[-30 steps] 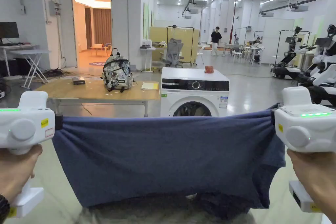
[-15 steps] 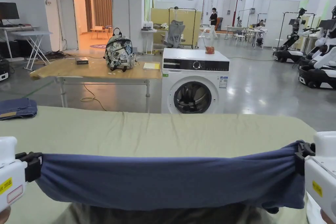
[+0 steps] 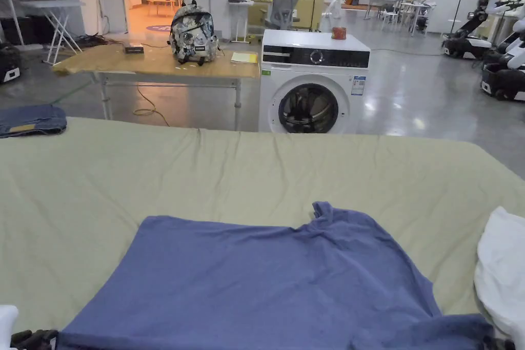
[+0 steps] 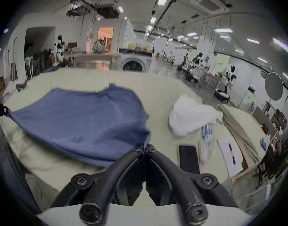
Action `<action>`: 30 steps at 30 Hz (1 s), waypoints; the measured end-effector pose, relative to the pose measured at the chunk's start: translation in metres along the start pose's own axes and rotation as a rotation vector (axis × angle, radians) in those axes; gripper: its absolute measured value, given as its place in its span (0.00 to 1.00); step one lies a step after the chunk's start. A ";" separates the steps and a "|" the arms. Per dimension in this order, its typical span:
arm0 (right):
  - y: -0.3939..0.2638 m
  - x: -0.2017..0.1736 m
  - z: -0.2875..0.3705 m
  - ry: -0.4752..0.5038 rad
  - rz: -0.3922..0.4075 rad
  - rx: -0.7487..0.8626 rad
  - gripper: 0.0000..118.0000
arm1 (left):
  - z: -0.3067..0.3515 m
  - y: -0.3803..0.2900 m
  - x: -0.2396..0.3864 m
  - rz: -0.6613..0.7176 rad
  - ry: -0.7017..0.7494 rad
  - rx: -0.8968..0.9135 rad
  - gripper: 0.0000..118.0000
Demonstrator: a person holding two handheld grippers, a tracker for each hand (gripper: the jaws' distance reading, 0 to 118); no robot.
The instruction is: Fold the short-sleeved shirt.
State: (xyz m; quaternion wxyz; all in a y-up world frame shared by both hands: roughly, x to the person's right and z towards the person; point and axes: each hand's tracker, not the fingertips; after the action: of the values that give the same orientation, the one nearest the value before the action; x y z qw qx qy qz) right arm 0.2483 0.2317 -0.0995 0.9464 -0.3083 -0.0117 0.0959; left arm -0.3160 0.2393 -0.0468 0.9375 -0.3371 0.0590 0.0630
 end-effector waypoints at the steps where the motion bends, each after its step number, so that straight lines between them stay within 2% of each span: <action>1: -0.011 -0.002 -0.002 -0.001 0.016 -0.040 0.00 | -0.006 -0.008 0.001 -0.019 -0.003 -0.034 0.00; 4: -0.037 -0.001 -0.014 0.015 0.005 -0.135 0.00 | -0.024 -0.029 -0.005 -0.043 -0.004 -0.112 0.00; 11: -0.075 -0.007 -0.052 0.041 0.069 -0.358 0.00 | -0.053 -0.052 -0.014 -0.041 0.005 -0.239 0.00; 13: -0.080 -0.010 -0.060 0.037 0.088 -0.378 0.00 | -0.060 -0.055 -0.015 -0.053 0.009 -0.281 0.00; 16: -0.081 -0.009 -0.071 0.038 0.071 -0.398 0.00 | -0.071 -0.061 -0.016 -0.050 0.013 -0.303 0.00; 19: -0.077 -0.007 -0.076 0.045 0.052 -0.424 0.05 | -0.078 -0.060 -0.013 -0.060 0.017 -0.324 0.00; 23: -0.064 0.004 -0.071 0.046 0.000 -0.444 0.20 | -0.070 -0.050 -0.013 -0.067 -0.003 -0.329 0.09; 25: -0.052 0.005 -0.060 0.002 -0.030 -0.412 0.56 | -0.064 -0.040 -0.015 -0.016 -0.039 -0.312 0.33; 26: -0.043 0.007 -0.053 0.009 -0.051 -0.369 0.66 | -0.059 -0.034 -0.015 0.005 -0.060 -0.279 0.51; 30: -0.008 0.003 -0.038 0.017 -0.122 -0.223 0.66 | -0.049 -0.007 -0.001 0.015 -0.104 -0.147 0.51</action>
State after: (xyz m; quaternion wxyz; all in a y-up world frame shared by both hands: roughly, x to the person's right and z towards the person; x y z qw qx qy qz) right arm 0.2559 0.2037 -0.1258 0.9103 -0.4112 -0.0332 0.0335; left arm -0.3188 0.2025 -0.0793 0.9115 -0.4010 0.0081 0.0914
